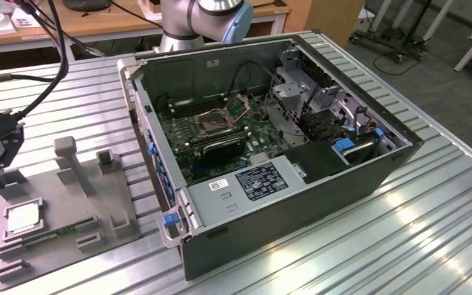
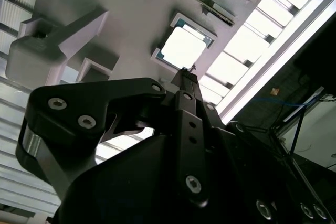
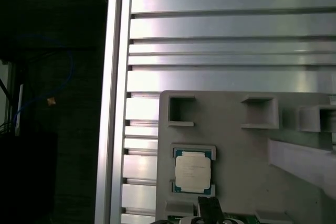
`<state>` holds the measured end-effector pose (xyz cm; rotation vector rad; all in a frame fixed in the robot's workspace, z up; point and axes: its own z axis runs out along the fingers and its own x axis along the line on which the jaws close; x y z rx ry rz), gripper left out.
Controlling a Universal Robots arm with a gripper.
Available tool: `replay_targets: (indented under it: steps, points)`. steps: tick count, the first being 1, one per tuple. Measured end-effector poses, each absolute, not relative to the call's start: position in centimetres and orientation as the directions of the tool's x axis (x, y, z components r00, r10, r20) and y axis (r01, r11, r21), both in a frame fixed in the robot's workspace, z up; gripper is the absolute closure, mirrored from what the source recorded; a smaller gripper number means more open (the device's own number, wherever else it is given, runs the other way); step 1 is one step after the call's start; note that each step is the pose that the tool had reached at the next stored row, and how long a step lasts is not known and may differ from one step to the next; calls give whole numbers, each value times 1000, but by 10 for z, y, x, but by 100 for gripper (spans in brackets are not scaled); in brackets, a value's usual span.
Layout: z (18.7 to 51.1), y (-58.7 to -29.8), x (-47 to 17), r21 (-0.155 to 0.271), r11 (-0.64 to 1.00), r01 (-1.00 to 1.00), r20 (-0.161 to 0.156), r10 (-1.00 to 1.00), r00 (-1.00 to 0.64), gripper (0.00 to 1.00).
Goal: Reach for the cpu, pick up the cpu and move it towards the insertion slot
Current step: 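Reach for the cpu, then pick up the cpu and move it towards the insertion slot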
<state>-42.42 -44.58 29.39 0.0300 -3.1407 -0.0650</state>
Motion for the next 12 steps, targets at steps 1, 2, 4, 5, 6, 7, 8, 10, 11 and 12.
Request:
replay_targets:
  steps: [1,2,4,5,6,7,8,10,11,12]
  points:
    - [293,-446,-424,41,999,-19,0,-19,-1000,90]
    - [292,-446,-424,41,999,-19,0,-19,-1000,90]
    - [291,-446,-424,41,999,-19,0,-19,-1000,90]
    - [291,-447,-424,42,999,-19,0,-19,-1000,90]
    - [290,-447,-424,43,999,-19,0,-19,-1000,90]
    - [290,-447,-424,44,999,-19,-1,-19,-1000,90]
    - [290,-447,-424,44,999,-19,0,-19,-1000,90]
    - [289,-447,-425,44,999,-19,0,-19,-1000,90]
    - [289,-447,-425,44,999,-19,0,-19,-1000,90]
    - [289,-447,-425,44,999,-19,0,-19,-1000,90]
